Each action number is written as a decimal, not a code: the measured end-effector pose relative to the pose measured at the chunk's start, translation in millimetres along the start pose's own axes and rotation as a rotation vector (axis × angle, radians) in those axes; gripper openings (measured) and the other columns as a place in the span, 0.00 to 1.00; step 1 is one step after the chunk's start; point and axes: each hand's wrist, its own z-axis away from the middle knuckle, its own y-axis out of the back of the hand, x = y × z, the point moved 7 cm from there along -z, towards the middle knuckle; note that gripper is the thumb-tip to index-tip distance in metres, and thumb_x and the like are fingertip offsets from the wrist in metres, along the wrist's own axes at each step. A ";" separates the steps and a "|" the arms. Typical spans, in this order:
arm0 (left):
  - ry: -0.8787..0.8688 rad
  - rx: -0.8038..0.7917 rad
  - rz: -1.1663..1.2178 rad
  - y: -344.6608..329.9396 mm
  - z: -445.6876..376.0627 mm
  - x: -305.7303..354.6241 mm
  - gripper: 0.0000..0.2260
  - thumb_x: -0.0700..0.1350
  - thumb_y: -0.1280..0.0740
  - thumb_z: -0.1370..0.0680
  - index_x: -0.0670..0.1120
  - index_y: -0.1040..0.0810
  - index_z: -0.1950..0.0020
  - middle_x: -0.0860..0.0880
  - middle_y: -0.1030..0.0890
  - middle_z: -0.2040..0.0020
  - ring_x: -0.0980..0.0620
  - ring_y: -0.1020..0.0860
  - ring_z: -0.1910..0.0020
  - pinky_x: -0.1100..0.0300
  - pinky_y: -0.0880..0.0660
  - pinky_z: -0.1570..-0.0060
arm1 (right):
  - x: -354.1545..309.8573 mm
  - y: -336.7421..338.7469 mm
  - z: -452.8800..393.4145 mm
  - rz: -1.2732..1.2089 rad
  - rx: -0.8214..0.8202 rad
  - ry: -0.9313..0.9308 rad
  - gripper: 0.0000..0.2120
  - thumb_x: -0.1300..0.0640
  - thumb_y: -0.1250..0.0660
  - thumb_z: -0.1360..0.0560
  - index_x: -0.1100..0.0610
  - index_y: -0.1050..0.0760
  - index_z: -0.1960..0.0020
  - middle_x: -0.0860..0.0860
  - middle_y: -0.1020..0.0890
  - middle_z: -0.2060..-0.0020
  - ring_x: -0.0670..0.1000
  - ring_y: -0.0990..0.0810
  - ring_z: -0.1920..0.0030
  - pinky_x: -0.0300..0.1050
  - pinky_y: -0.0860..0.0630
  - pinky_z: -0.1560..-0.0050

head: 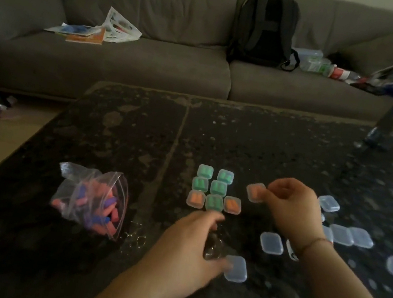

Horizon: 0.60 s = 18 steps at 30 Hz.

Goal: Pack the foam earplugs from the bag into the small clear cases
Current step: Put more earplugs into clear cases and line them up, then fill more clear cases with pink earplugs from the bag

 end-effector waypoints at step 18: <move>-0.128 0.323 0.050 21.1 -0.5 -7.6 0.17 0.52 0.23 0.27 0.56 0.19 0.40 0.63 0.18 0.45 0.66 0.21 0.44 0.69 0.24 0.42 | -31.1 -37.8 36.1 0.227 -0.538 0.157 0.06 0.43 0.36 0.23 0.42 0.23 0.55 0.43 0.17 0.64 0.38 0.20 0.68 0.33 0.26 0.66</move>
